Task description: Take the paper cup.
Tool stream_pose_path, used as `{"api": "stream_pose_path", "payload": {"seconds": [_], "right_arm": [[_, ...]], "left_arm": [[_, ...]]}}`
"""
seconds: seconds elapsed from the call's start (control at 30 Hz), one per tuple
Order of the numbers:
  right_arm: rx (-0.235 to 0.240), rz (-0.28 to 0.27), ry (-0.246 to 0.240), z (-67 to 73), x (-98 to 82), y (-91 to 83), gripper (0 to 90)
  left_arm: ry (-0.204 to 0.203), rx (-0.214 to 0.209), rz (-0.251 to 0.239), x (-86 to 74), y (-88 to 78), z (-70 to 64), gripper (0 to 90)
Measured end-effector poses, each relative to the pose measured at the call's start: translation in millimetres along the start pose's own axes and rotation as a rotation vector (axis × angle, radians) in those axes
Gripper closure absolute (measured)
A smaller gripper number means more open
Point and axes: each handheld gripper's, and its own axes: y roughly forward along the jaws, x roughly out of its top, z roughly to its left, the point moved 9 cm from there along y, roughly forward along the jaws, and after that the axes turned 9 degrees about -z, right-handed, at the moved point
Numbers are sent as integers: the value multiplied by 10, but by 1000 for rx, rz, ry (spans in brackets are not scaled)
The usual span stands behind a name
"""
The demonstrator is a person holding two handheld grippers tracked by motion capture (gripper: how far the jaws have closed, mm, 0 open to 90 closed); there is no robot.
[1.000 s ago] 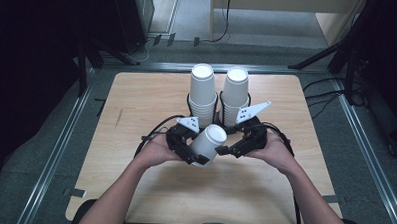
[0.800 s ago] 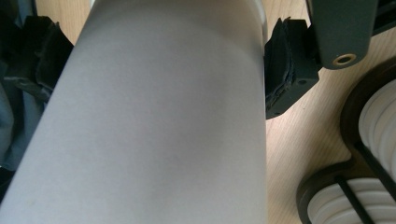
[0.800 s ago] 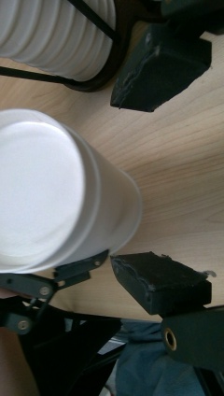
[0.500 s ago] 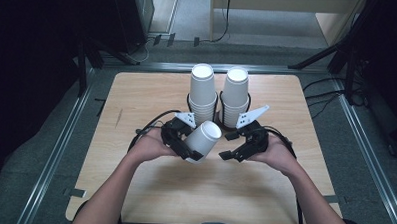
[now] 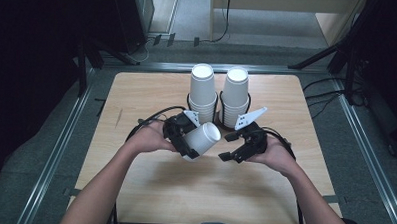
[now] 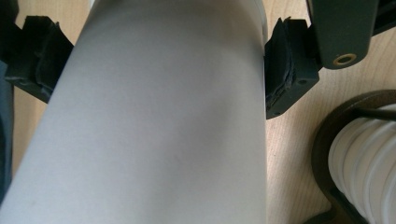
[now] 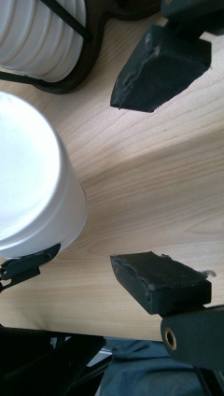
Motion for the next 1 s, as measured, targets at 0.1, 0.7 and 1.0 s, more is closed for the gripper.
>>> {"api": "stream_pose_path", "payload": {"seconds": [0.1, 0.7, 1.0], "right_arm": [[1, -5, -5, -11, 3, 13, 200], [26, 47, -44, 73, 63, 224, 198], [57, 59, -61, 113, 63, 197, 245]], "left_arm": [[14, -11, 26, 10, 54, -12, 159], [74, -65, 109, 48, 318, -148, 151], [127, -54, 107, 46, 317, -177, 141]]}}
